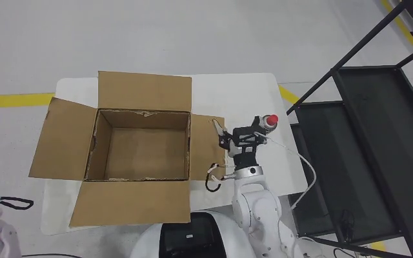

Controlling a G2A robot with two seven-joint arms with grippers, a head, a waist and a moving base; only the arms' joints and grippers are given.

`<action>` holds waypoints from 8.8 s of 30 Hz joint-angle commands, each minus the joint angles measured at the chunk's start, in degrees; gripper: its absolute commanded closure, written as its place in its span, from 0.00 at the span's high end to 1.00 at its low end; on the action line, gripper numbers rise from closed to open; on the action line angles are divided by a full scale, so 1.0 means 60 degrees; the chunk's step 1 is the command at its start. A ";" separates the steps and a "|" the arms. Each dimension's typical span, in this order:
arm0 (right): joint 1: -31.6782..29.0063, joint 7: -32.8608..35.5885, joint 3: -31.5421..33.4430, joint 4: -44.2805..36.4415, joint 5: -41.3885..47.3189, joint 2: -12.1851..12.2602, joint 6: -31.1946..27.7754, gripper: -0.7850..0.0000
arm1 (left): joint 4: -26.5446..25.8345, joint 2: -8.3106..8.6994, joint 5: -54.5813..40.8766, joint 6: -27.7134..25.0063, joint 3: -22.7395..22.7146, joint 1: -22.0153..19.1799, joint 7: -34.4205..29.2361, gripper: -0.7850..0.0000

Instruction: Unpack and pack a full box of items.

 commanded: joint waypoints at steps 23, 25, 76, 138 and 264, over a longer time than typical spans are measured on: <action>0.2856 0.6270 -0.2612 0.0751 -0.0207 -0.0402 -0.1153 1.00 | 0.0000 0.0000 0.0000 0.0000 0.0000 0.0000 0.0000 1.00; 0.2949 0.6532 -0.2621 0.0694 -0.0063 -0.0434 -0.1017 1.00 | 0.0000 0.0000 0.0000 0.0000 0.0000 0.0000 0.0000 1.00; 0.1221 0.4045 0.3659 -0.0146 0.2611 -0.0051 0.0258 1.00 | 0.0000 0.0000 0.0000 0.0000 0.0000 0.0000 0.0000 1.00; 0.2537 0.1641 0.3388 0.3413 0.3167 0.0397 -0.1241 0.00 | 0.0000 0.0000 0.0000 0.0000 0.0000 0.0000 0.0000 1.00; 0.0701 0.5587 0.2775 -0.1979 0.4321 -0.0214 -0.4387 1.00 | 0.0000 0.0000 0.0000 0.0000 0.0000 0.0000 0.0000 1.00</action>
